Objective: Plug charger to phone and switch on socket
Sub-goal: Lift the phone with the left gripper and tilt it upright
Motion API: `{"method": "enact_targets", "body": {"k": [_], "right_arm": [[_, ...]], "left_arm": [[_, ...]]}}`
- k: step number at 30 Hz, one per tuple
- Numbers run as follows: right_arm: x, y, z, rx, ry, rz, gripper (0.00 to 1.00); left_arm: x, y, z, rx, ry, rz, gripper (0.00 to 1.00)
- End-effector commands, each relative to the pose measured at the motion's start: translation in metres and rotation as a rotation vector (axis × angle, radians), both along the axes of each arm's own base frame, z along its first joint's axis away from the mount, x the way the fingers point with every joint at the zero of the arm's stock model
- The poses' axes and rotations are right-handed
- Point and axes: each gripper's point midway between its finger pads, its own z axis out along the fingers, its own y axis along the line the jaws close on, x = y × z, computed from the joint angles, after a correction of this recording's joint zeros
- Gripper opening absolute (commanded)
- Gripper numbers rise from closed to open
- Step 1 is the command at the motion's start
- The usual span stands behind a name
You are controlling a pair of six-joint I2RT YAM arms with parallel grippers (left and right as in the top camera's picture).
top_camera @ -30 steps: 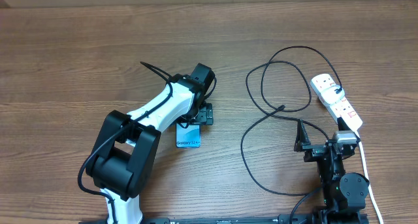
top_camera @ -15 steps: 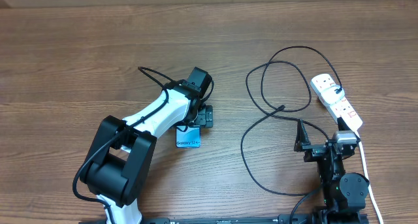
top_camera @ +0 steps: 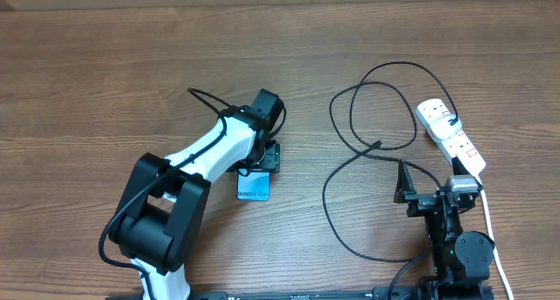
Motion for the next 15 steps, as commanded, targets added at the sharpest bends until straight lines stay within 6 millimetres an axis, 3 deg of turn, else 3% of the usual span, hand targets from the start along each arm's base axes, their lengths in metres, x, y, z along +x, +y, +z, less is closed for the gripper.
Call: {"method": "enact_targets", "body": {"k": [1, 10, 15], "right_arm": [[0.0, -0.002, -0.002, -0.002, -0.002, -0.008, 1.0], [0.0, -0.002, -0.002, -0.002, -0.002, -0.008, 1.0], [0.0, -0.002, -0.002, -0.002, -0.002, -0.008, 1.0]], "left_arm": [[-0.034, -0.005, -0.022, -0.107, 0.246, 0.052, 0.46], [-0.014, -0.024, 0.036, -0.419, 0.363, 0.111, 0.43], [-0.012, -0.023, 0.046, -0.489, 0.387, 0.129, 0.41]]}}
